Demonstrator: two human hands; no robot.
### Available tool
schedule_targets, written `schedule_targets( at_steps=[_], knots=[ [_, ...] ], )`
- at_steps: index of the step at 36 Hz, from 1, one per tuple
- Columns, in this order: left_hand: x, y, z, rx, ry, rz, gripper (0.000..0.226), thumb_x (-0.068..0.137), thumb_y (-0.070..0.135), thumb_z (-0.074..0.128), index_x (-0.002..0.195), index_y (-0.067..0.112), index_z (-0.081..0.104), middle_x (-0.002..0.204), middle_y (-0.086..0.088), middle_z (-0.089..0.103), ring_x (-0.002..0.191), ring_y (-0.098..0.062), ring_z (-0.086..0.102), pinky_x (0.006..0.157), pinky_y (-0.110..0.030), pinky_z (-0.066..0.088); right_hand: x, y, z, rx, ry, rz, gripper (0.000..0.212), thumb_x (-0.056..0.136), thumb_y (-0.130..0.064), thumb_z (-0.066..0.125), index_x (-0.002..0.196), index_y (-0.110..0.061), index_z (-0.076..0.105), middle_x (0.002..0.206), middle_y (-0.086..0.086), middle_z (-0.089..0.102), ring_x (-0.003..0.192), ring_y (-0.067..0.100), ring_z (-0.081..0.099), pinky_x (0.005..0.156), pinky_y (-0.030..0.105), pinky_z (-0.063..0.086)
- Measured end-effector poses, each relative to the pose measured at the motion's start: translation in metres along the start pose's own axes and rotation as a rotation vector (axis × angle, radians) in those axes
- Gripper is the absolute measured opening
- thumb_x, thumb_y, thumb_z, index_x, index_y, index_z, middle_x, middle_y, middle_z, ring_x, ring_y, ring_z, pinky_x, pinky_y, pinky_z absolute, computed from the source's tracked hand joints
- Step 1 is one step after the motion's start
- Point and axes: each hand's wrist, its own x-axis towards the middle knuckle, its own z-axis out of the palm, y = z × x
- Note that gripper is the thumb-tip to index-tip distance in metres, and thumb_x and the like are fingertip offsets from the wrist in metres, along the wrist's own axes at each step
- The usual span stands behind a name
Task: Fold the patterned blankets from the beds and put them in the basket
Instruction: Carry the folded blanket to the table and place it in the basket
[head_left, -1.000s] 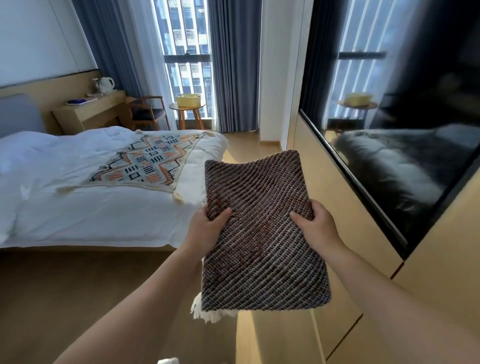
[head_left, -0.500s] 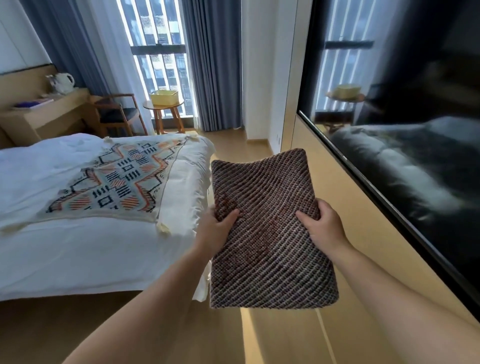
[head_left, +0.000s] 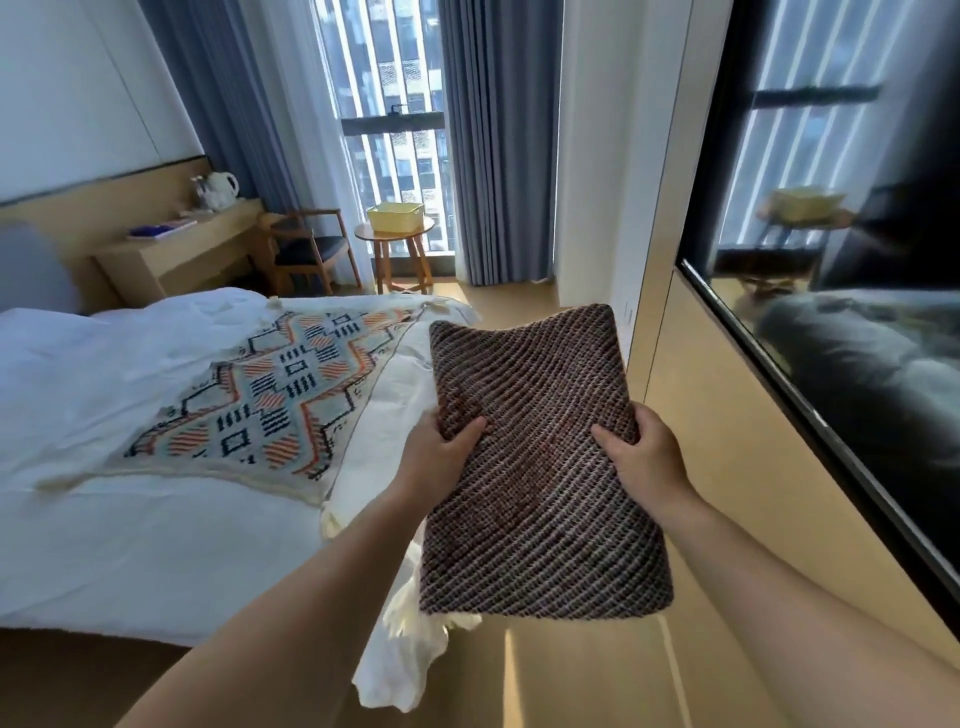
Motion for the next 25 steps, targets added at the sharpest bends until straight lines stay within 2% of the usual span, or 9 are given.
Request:
schedule_targets(
  at_steps=[5, 9, 15, 19, 25],
  knots=[
    [0.064, 0.017, 0.028, -0.003, 0.021, -0.043, 0.041, 0.086, 0.031, 0.068, 0.119, 0.012, 0.054, 0.111, -0.002, 0.065, 0.098, -0.016, 0.063, 0.087, -0.028, 0.049, 0.082, 0.003, -0.007, 0.005, -0.035, -0.001, 0.036, 0.088, -0.030, 0.065, 0.122, -0.018, 0.057, 0.111, -0.002, 0.065, 0.100, 0.019, 0.062, 0.090, 0.037, 0.052],
    [0.107, 0.030, 0.041, -0.003, -0.014, -0.046, 0.031, 0.086, 0.021, 0.066, 0.113, 0.018, 0.049, 0.113, -0.005, 0.064, 0.101, -0.020, 0.063, 0.094, -0.036, 0.050, 0.134, 0.000, -0.010, 0.015, -0.052, -0.016, 0.036, 0.089, -0.029, 0.065, 0.123, -0.020, 0.056, 0.111, -0.003, 0.064, 0.101, 0.019, 0.062, 0.091, 0.034, 0.050],
    [0.170, 0.024, 0.060, 0.050, -0.020, -0.080, 0.046, 0.088, 0.019, 0.063, 0.129, 0.010, 0.044, 0.117, -0.005, 0.060, 0.105, -0.020, 0.059, 0.094, -0.032, 0.047, 0.200, 0.009, -0.005, -0.009, -0.093, -0.020, 0.036, 0.089, -0.030, 0.064, 0.123, -0.021, 0.056, 0.112, -0.004, 0.064, 0.100, 0.018, 0.061, 0.092, 0.035, 0.050],
    [0.212, 0.016, 0.074, 0.085, 0.016, -0.041, 0.042, 0.091, 0.020, 0.061, 0.128, 0.008, 0.045, 0.115, -0.003, 0.059, 0.103, -0.017, 0.057, 0.091, -0.027, 0.043, 0.240, 0.017, 0.003, -0.008, -0.102, -0.008, 0.038, 0.090, -0.029, 0.063, 0.126, -0.018, 0.055, 0.112, -0.003, 0.064, 0.101, 0.017, 0.061, 0.090, 0.031, 0.049],
    [0.294, 0.002, 0.094, 0.067, -0.035, 0.014, 0.036, 0.093, 0.016, 0.058, 0.127, 0.010, 0.046, 0.113, 0.002, 0.057, 0.106, -0.014, 0.054, 0.090, -0.024, 0.039, 0.312, 0.028, 0.020, -0.034, -0.075, 0.009, 0.033, 0.090, -0.028, 0.064, 0.120, -0.017, 0.058, 0.107, -0.005, 0.065, 0.098, 0.016, 0.062, 0.084, 0.027, 0.049]
  ],
)
